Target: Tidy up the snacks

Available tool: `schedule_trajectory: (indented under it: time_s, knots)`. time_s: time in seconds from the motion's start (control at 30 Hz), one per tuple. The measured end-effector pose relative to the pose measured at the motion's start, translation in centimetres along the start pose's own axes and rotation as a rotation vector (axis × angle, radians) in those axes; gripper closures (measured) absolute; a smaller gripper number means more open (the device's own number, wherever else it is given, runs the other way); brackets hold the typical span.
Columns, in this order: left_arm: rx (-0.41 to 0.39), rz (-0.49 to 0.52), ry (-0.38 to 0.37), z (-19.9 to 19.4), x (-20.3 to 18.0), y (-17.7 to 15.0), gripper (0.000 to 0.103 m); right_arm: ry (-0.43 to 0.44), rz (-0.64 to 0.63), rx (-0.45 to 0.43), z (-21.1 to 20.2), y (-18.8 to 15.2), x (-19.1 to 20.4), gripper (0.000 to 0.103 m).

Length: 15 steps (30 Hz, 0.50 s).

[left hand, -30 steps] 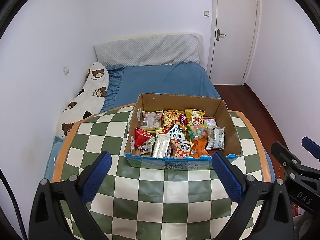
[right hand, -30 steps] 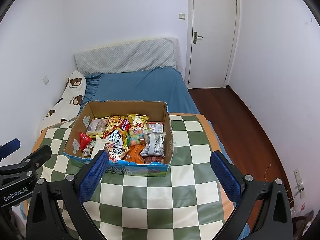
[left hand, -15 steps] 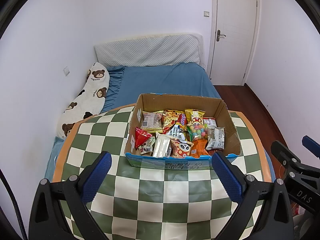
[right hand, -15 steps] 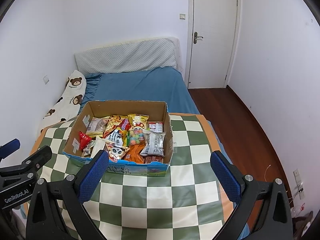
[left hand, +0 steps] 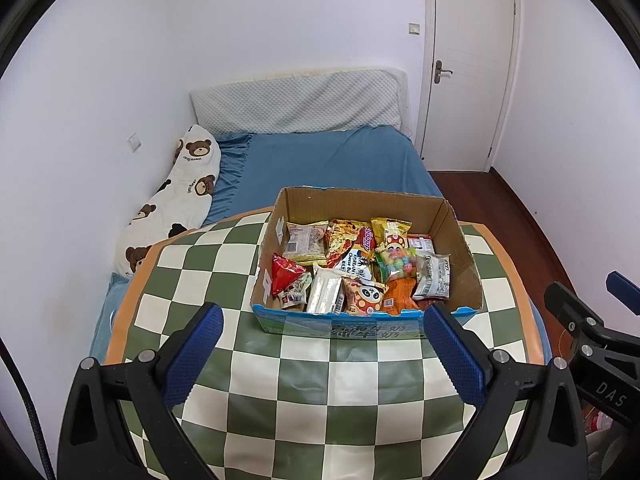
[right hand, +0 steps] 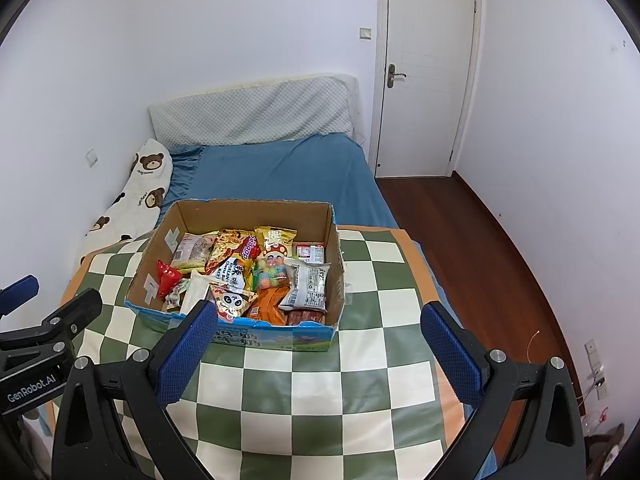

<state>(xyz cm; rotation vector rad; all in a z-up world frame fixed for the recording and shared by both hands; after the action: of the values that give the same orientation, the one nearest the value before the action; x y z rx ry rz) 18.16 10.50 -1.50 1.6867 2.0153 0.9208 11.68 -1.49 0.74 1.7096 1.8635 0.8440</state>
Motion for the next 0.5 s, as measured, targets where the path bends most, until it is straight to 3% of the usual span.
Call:
schedule_trajectory:
  time_s: [0.5]
  knots:
    - [0.005, -0.007, 0.005, 0.01, 0.38, 0.01, 0.000, -0.002, -0.005, 0.001, -0.01, 0.26, -0.21, 0.000]
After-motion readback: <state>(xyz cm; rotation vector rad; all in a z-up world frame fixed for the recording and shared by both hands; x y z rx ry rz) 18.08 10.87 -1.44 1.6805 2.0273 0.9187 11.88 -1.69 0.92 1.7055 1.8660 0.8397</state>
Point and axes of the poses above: each gripper's, at about its wrist camera, not at the fingertips, and z roughly the way its jaws point, x to its left, y to its top, the point moved 2 cm from there along z, roughly the way its jaws point, and after that the axes turned 8 degrees about y, right-handed, at the moved point
